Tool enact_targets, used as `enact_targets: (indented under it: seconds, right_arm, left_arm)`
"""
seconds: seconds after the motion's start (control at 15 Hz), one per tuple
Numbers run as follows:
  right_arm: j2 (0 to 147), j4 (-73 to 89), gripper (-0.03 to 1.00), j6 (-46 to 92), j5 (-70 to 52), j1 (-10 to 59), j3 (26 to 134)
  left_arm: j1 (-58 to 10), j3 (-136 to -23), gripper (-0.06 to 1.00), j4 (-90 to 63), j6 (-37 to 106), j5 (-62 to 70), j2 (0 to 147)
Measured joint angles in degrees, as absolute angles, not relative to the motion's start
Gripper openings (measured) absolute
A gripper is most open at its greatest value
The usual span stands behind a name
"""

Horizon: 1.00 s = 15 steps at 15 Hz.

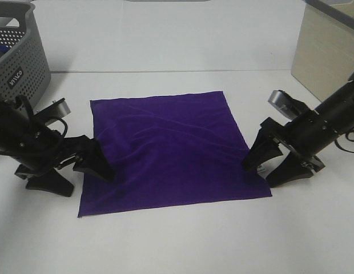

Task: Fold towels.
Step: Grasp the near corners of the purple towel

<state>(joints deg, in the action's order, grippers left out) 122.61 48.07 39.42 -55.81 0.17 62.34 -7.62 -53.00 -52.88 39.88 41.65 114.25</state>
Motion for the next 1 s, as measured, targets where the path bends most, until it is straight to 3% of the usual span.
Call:
enact_targets:
  seconds: [0.27,0.47,0.67,0.73,0.8,1.0]
  right_arm:
    - [124.10,43.14,0.64,34.43,-55.00,8.59,66.06]
    - [124.68,39.82,0.49,33.12,-54.72,11.40,67.78]
    - [124.96,37.93,0.18,33.12,-53.57,11.46,68.07]
    - [125.19,37.70,0.09,33.12,-53.40,11.46,68.07]
    - [125.19,37.87,0.03,33.12,-53.63,11.46,68.18]
    - [123.47,37.93,0.03,32.20,-53.00,11.46,67.84]
  left_arm:
    - [-14.67,-62.91,0.86,-51.80,32.60,51.05,121.58]
    - [-18.05,-66.75,0.65,-48.24,26.64,51.39,123.36]
    - [-18.68,-69.61,0.12,-44.12,25.10,50.94,125.13]
    - [-18.68,-70.42,0.03,-43.49,25.10,51.11,125.48]
    - [-18.68,-71.56,0.01,-42.11,25.10,51.51,125.59]
    - [-18.68,-72.88,0.01,-38.96,25.04,54.37,125.48]
